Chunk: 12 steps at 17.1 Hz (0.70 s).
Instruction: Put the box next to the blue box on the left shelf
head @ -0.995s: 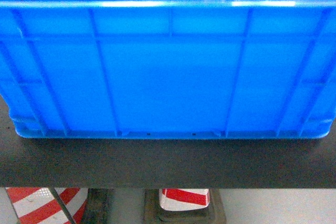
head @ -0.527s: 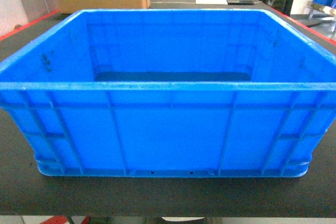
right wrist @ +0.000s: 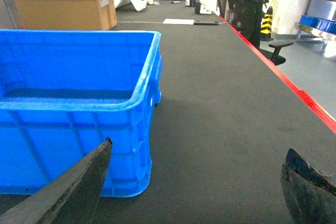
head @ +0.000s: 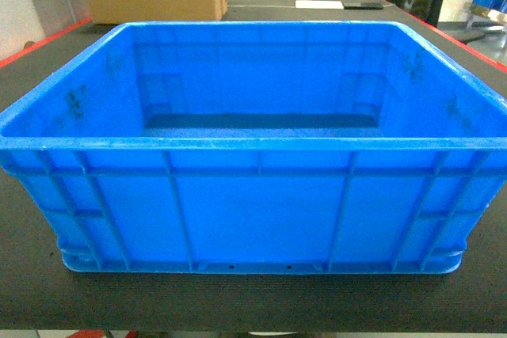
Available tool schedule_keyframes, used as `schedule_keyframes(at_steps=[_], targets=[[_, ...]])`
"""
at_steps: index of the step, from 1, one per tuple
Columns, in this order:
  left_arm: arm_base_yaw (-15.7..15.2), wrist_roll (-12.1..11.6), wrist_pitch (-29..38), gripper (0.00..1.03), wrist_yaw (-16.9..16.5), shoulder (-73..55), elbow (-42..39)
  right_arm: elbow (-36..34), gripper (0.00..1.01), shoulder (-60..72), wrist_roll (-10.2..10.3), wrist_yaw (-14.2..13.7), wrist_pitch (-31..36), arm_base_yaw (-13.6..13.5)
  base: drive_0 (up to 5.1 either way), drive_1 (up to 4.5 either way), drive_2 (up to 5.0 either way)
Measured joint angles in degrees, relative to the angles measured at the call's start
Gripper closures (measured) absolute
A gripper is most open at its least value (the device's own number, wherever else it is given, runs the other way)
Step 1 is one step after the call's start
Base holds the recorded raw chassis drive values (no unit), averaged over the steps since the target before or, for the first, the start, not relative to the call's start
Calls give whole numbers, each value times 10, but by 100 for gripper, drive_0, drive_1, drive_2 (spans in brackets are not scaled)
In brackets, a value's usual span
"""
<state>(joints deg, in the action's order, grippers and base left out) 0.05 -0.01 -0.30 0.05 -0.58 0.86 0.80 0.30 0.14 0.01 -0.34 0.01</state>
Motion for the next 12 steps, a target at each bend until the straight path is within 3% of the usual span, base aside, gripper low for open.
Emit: schedule_keyframes(at_steps=[12], targets=[[0, 0, 0, 5, 0, 0, 0, 0, 3, 0, 0, 0, 0, 0, 0, 0, 0]])
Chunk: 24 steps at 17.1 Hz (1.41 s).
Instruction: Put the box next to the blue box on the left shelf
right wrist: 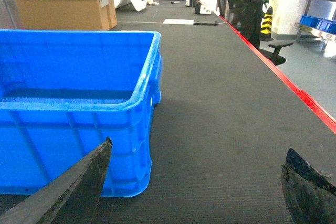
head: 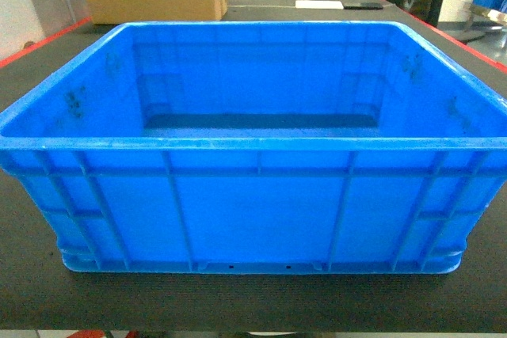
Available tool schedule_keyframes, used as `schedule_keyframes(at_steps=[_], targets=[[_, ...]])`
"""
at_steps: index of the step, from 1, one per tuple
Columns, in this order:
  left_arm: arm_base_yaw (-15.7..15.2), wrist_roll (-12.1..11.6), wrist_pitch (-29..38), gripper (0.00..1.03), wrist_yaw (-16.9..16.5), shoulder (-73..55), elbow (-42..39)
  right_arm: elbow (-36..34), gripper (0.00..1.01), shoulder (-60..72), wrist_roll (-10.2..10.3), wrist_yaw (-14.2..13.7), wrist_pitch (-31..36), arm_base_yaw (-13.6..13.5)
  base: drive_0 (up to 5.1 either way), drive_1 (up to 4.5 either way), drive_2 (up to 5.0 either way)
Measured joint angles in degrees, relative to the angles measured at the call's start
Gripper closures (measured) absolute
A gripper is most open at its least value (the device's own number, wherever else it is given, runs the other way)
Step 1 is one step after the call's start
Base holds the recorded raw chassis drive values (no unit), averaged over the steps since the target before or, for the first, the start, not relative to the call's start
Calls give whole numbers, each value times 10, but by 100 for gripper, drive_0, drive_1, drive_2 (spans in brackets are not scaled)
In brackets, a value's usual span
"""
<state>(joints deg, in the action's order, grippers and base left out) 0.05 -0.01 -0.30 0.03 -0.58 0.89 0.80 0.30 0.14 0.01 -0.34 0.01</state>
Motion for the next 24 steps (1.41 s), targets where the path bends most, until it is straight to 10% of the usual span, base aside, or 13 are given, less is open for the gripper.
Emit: schedule_keyframes(at_steps=[19, 20, 21, 24], targets=[[1, 1, -12, 5, 2, -3, 2, 0, 3, 0, 0, 0, 0, 0, 0, 0, 0], [17, 2, -39, 5, 19, -48, 15, 21, 3, 25, 14, -41, -69, -18, 0, 0, 0], [25, 7, 6, 5, 19, -115, 23, 49, 3, 114, 31, -75, -69, -42, 0, 0, 0], [10, 9, 290, 5, 8, -442, 157, 230, 3, 425, 34, -33, 126, -36, 0, 0, 0]])
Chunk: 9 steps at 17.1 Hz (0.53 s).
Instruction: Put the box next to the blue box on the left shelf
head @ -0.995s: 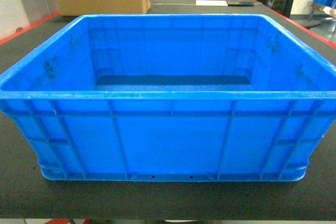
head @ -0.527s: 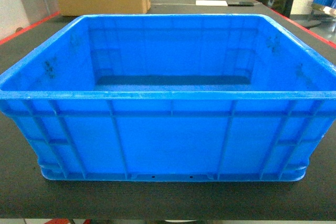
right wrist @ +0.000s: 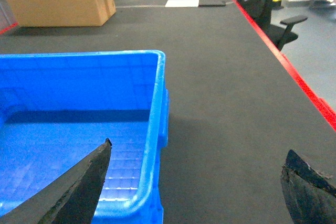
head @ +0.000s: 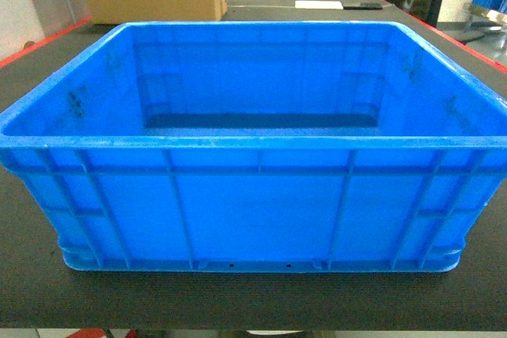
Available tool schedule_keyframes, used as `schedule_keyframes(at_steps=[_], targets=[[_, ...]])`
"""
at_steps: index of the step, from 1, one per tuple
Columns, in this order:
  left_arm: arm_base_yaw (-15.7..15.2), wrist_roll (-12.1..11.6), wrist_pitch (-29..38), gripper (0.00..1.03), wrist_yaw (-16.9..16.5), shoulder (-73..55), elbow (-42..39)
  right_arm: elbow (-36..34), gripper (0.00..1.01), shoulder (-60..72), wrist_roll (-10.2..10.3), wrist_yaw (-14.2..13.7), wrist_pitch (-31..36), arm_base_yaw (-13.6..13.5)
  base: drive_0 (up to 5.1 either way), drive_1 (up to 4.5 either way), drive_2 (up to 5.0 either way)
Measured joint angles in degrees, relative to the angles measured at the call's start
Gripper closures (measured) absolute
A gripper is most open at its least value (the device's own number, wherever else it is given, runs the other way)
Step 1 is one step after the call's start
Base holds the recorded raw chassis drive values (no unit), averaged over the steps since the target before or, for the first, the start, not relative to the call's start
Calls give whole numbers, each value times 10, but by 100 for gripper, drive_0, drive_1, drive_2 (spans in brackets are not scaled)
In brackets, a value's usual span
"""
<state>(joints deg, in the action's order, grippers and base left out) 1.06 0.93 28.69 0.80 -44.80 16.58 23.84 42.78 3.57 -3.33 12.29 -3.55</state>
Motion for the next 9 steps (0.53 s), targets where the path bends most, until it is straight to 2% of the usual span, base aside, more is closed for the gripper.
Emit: schedule_keyframes(at_steps=[1, 2, 5, 7, 9], targets=[[9, 2, 6, 5, -11, -108, 82, 84, 3, 110, 0, 18, -19, 3, 0, 0, 0], [17, 3, -32, 5, -27, -196, 150, 149, 3, 207, 1, 26, -44, 6, 0, 0, 0], [25, 4, -113, 5, -23, -370, 286, 296, 3, 409, 31, 75, -136, 6, 0, 0, 0], [25, 7, -158, 5, -26, -438, 338, 351, 3, 484, 45, 88, -173, -2, 0, 0, 0], [25, 18, -223, 5, -33, -482, 359, 364, 3, 514, 54, 97, -203, -16, 0, 0, 0]])
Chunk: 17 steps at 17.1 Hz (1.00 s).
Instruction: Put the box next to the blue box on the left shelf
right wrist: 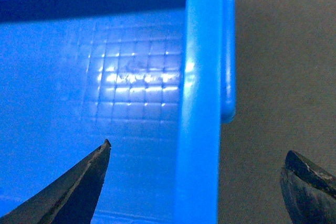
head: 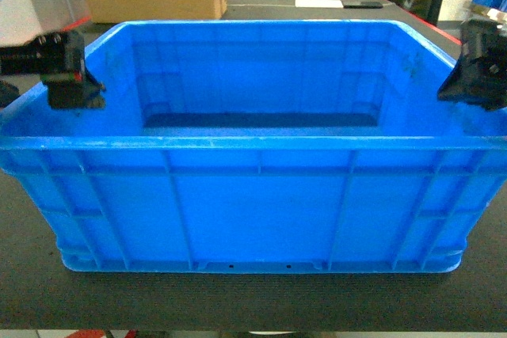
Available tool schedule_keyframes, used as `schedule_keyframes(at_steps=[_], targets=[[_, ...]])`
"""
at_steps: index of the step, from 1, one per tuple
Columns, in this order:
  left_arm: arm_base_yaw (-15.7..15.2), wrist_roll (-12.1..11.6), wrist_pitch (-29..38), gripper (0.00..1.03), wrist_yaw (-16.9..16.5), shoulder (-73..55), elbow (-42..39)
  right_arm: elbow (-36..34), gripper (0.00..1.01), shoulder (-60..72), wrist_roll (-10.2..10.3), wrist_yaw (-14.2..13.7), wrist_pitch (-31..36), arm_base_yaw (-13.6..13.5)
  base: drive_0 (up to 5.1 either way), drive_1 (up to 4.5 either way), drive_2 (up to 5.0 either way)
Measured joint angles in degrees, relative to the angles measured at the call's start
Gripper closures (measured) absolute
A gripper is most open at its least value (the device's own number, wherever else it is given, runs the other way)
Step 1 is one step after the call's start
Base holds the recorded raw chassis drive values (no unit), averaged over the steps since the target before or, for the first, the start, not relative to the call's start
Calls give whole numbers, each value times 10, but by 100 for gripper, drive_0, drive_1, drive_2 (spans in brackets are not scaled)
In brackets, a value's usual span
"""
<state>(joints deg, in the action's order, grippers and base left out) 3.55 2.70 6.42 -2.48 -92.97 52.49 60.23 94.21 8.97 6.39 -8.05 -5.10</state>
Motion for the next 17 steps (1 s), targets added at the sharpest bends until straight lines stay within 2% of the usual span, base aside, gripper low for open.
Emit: schedule_keyframes(at_steps=[2, 5, 6, 7, 8, 12, 13, 15, 16, 17], targets=[[4, 3, -58, 5, 4, -12, 24, 13, 3, 21, 10, -2, -19, -12, 0, 0, 0], [16, -2, -99, 5, 10, -13, 47, 22, 3, 36, 27, -11, -26, -25, 0, 0, 0], [19, -2, -110, 5, 10, -16, 53, 28, 3, 39, 35, -10, -28, -25, 0, 0, 0], [24, -1, -120, 5, 7, -27, 66, 41, 3, 41, 46, -20, -31, -28, 0, 0, 0], [30, -2, -142, 7, 8, -40, 76, 51, 22, 47, 48, -48, -43, -28, 0, 0, 0], [30, -1, -172, 51, 23, -48, 96, 54, 64, 59, 52, -47, -54, -29, 0, 0, 0], [30, 0, -173, 56, 26, -48, 96, 54, 70, 59, 52, -47, -56, -31, 0, 0, 0], [30, 21, -176, 70, 36, -48, 98, 54, 87, 59, 52, -49, -58, -31, 0, 0, 0], [27, 14, -172, 77, 36, -48, 98, 54, 92, 59, 45, -49, -60, -31, 0, 0, 0], [26, 13, -169, 86, 39, -48, 100, 56, 93, 59, 38, -53, -58, -32, 0, 0, 0]])
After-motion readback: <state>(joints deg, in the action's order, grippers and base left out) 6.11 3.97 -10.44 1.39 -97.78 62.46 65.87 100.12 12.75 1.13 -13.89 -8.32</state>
